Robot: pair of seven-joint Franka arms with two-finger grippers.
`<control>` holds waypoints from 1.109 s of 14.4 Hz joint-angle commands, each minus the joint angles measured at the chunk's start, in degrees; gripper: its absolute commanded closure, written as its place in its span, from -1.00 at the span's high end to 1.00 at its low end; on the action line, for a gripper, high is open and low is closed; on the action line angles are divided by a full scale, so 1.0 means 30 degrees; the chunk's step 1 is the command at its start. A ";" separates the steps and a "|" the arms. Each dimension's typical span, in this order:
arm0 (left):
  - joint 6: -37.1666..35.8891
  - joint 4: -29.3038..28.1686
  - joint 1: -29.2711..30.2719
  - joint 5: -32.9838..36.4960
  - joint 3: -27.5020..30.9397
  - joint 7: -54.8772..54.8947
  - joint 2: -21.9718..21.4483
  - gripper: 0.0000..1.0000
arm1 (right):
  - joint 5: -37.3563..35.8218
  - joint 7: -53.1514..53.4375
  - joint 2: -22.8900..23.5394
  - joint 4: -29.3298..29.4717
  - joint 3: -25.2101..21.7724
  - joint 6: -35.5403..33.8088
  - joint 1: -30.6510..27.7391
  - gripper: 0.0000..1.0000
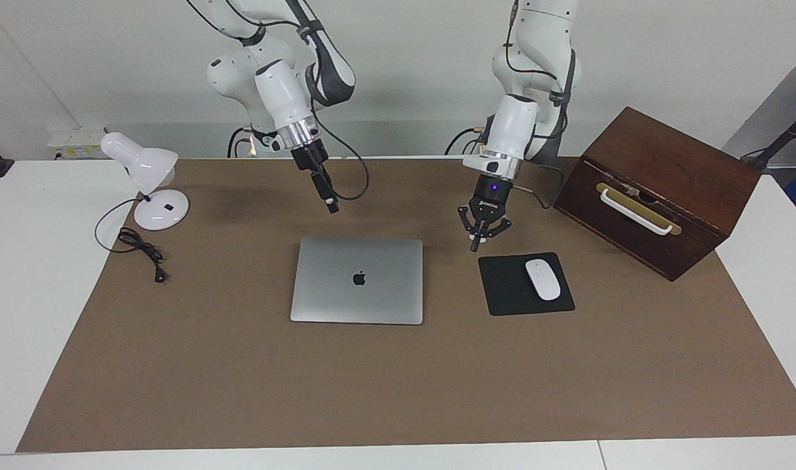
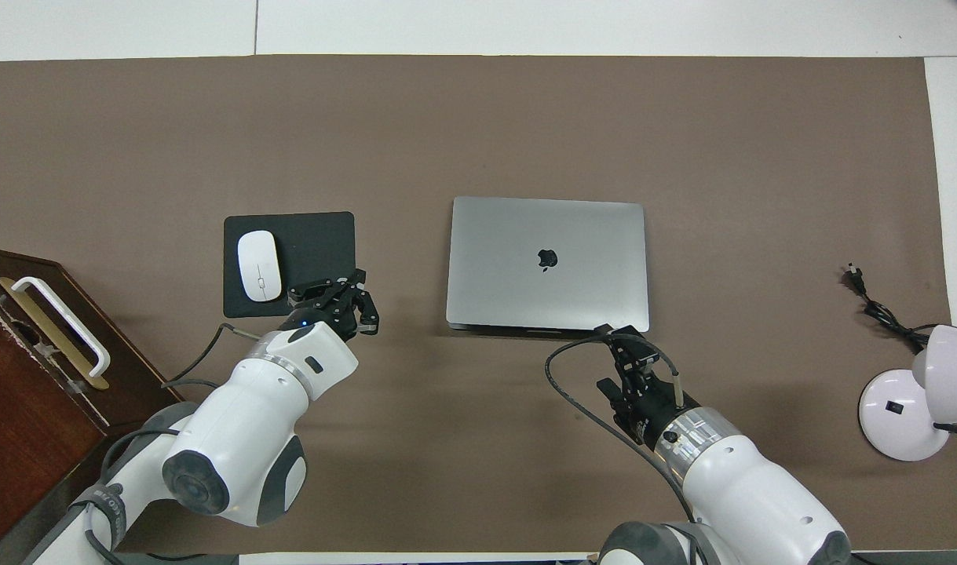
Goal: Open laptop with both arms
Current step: 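Press the left gripper on the laptop base while the right gripper reaches the lid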
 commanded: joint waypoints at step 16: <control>0.1404 0.0094 -0.3882 -0.0122 0.0345 0.0440 0.2532 -1.00 | 0.0551 -0.1977 0.3870 0.3110 -0.0011 0.0300 -0.1523 1.00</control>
